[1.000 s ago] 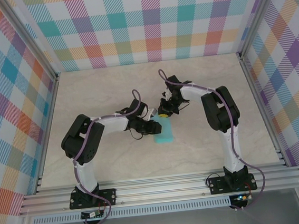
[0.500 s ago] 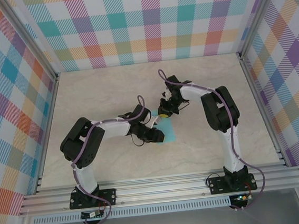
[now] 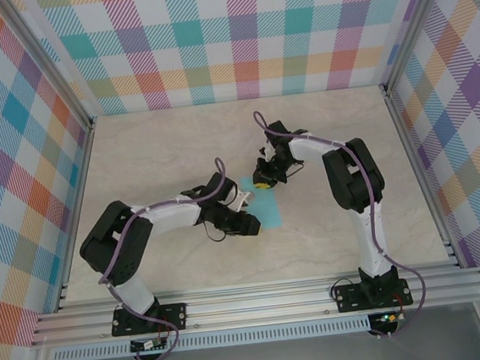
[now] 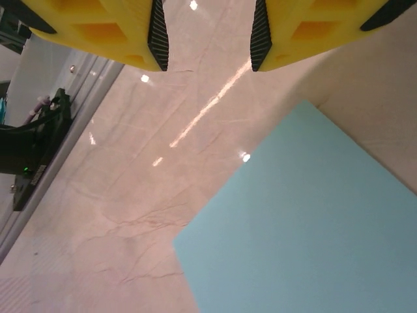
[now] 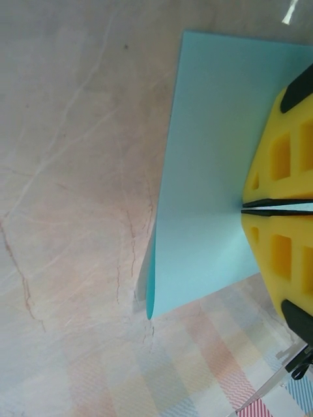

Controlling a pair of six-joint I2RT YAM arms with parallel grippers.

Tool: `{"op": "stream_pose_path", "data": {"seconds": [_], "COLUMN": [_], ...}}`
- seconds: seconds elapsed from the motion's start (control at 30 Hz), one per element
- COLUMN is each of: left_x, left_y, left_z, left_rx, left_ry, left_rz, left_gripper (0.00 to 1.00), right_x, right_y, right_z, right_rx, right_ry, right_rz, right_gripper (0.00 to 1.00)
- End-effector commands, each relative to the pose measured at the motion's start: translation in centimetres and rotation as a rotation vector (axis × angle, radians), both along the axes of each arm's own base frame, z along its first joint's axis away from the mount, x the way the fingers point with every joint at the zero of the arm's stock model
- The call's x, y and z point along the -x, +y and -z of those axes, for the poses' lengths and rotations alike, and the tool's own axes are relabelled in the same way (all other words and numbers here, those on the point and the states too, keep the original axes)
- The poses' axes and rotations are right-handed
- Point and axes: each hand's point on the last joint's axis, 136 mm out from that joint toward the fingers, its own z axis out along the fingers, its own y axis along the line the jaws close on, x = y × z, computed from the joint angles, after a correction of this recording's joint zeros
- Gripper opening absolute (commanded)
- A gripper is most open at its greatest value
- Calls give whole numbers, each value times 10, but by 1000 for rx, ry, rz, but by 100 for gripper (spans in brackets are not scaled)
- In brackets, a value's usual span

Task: Fold a paper plane with a square sheet of paper (fold left side to right side)
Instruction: First fold the square sheet of paper in half at the center of the table, then fold the triangle a second time at the center of the table.

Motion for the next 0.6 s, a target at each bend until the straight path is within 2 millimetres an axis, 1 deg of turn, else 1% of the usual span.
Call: {"op": "stream_pose_path", "data": {"seconds": [0.0, 0.03, 0.13, 0.23, 0.37, 0.47, 0.57], "left_x": [-12, -19, -39, -58, -75, -83, -89], "left_y": [2, 6, 16, 19, 11, 2, -1], "left_z": [-33, -38, -42, -38, -24, -15, -6], "left_rx": [31, 25, 4, -7, -18, -14, -35], "left_ry": [-98, -124, -156, -138, -90, -53, -41], "left_rz": [-34, -61, -152, -228, -263, -264, -268], "left_gripper": [43, 44, 45, 45, 43, 41, 39], "right_x": [-11, -13, -12, -1, 21, 36, 48], "right_y": [-4, -8, -22, -39, -57, -64, -66], "right_z": [-26, -37, -58, -66, -61, -55, -50], "right_rx": [0, 6, 42, 83, 89, 86, 79], "right_ry": [-111, -140, -192, -205, -170, -145, -128], "right_rz": [-22, -22, -19, -14, 5, 14, 13], "right_gripper": [17, 21, 31, 39, 43, 45, 46]}}
